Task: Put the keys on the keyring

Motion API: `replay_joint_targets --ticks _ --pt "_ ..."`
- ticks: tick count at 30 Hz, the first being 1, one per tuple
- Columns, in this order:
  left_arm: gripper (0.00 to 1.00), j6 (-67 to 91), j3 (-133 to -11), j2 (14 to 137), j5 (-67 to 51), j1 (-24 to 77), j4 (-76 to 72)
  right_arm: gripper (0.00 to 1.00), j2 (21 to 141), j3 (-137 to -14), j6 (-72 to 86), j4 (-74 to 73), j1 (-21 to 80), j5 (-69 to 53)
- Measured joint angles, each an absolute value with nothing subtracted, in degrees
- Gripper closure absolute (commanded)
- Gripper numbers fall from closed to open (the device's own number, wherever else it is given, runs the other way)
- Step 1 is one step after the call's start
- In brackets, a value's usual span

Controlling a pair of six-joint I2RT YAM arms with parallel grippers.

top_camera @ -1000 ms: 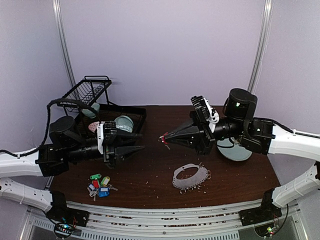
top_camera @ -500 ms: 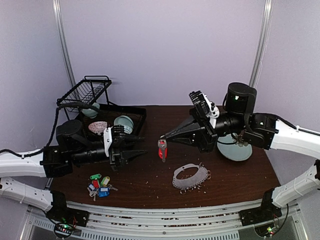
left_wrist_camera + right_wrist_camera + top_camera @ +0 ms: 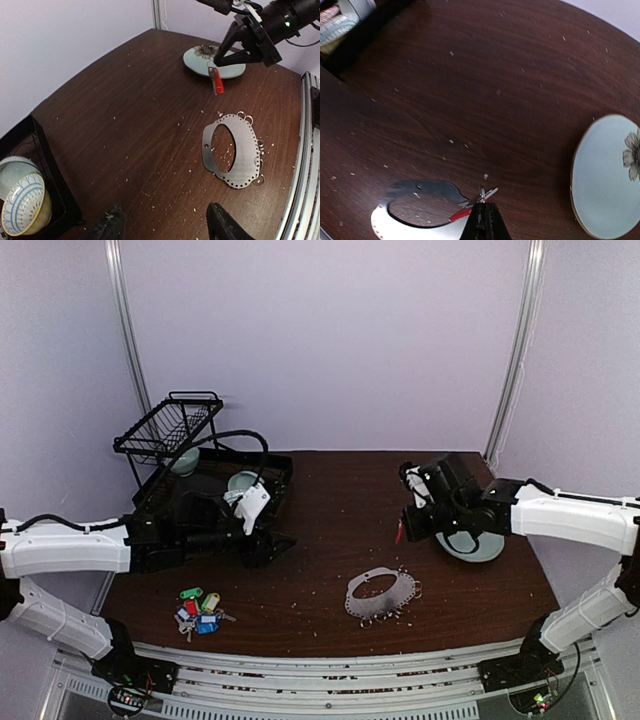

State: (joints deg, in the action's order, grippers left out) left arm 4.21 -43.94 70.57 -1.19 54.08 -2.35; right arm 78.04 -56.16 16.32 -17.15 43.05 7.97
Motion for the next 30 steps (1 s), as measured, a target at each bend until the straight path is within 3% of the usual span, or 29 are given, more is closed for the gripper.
replay_joint_targets --ticks 12,30 --pt "0.40 10.6 -44.0 72.9 1.3 53.9 2.3 1.00 87.4 -50.5 20.8 -25.2 42.5 18.3" --pt "0.40 10.2 -43.4 70.0 3.7 52.6 4.5 1.00 96.2 -50.4 25.3 -12.3 44.5 -1.8"
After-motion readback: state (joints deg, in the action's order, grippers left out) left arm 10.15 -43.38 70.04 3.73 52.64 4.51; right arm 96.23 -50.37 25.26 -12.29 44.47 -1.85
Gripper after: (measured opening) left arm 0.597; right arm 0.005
